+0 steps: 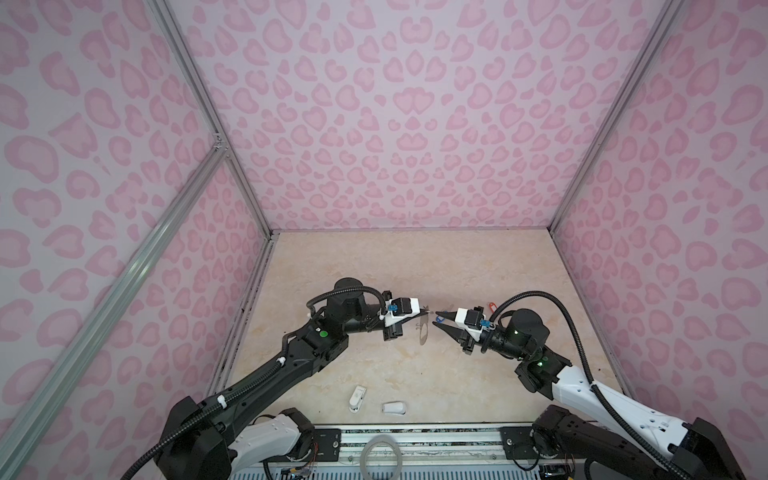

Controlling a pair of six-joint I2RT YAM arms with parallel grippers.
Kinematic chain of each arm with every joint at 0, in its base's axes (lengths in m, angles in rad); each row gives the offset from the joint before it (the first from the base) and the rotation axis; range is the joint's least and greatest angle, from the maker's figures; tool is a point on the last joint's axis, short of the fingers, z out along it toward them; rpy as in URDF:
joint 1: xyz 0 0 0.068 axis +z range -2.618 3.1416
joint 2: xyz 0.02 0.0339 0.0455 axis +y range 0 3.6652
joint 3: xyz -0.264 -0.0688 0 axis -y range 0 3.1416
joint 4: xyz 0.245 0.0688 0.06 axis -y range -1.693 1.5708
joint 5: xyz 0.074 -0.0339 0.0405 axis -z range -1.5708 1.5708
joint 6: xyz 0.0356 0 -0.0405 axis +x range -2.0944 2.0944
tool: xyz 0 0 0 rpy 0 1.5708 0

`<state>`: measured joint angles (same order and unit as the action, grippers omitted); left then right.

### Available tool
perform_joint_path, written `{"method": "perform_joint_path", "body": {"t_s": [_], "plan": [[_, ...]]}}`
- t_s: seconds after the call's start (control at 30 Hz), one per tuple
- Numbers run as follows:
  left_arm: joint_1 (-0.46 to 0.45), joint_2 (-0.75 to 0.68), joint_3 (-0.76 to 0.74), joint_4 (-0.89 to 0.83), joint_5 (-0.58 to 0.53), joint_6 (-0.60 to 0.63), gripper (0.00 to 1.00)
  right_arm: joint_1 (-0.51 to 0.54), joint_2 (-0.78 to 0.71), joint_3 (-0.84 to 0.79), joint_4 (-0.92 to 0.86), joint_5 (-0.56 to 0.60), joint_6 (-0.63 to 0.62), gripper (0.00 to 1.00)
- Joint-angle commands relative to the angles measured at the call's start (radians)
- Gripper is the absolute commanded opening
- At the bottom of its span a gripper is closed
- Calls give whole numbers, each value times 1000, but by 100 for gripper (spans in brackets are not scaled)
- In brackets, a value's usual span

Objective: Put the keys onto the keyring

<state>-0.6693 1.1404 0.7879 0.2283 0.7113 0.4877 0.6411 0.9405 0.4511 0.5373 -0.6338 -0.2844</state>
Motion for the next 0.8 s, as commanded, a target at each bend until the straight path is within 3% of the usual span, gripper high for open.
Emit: {"method": "perform_joint_path", "body": {"t_s": [0.0, 0.47, 0.77], "plan": [[2, 4, -17, 134, 45, -81, 3, -1, -3, -6, 80, -18, 57, 24], [2, 2, -58, 210, 73, -132, 3, -2, 41, 15, 205, -58, 182, 17], [3, -5, -59, 206, 78, -128, 3, -3, 58, 25, 201, -84, 200, 12]]}}
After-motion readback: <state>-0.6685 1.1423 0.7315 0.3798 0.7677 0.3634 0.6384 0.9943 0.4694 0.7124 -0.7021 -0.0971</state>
